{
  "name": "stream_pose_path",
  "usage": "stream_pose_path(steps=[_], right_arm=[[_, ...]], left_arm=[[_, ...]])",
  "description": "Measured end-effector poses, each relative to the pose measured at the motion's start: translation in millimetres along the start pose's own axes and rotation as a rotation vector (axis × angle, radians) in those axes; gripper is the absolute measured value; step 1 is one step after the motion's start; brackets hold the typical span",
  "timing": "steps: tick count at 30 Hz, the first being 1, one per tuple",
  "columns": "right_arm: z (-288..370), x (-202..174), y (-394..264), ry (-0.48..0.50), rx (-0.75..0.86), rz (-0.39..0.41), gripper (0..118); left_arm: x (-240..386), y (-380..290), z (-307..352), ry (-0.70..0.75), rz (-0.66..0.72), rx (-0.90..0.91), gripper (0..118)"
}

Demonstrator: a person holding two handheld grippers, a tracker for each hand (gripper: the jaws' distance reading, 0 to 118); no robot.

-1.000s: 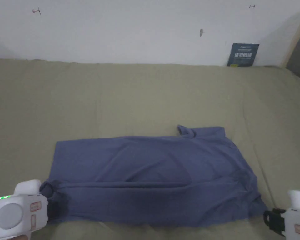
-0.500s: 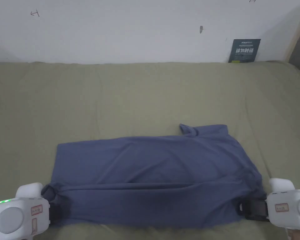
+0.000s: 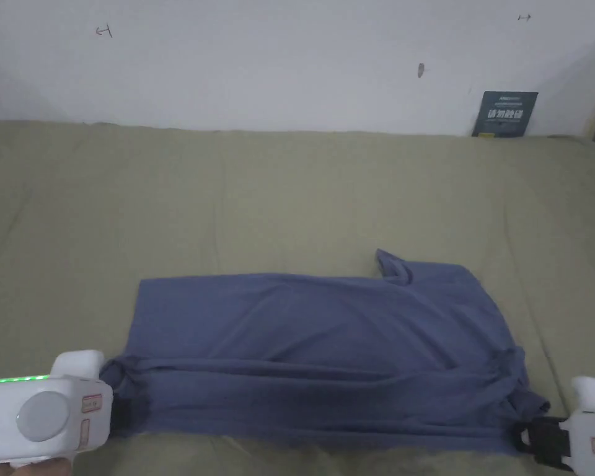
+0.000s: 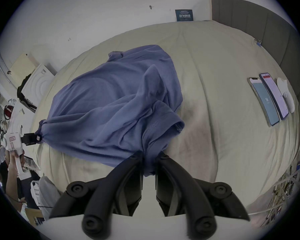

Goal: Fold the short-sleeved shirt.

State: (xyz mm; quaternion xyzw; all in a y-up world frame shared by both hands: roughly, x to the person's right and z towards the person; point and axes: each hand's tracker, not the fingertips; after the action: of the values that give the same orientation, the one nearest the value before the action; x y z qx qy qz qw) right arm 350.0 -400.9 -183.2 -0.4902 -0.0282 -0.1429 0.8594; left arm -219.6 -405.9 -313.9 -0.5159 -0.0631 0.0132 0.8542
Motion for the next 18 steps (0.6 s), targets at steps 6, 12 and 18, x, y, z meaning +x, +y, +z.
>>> stream_pose_path(steps=[6,12,18], right_arm=[[17,-4,-39,0.018,-0.017,0.01,14],[31,-3,-66,0.037,-0.027,-0.006,14],[33,-1,-84,0.052,-0.06,-0.017,14]], left_arm=[[-15,-28,20,-0.002,0.007,-0.011,12],[-22,-54,41,0.002,0.001,-0.032,12],[-28,-78,51,0.008,0.01,-0.051,12]])
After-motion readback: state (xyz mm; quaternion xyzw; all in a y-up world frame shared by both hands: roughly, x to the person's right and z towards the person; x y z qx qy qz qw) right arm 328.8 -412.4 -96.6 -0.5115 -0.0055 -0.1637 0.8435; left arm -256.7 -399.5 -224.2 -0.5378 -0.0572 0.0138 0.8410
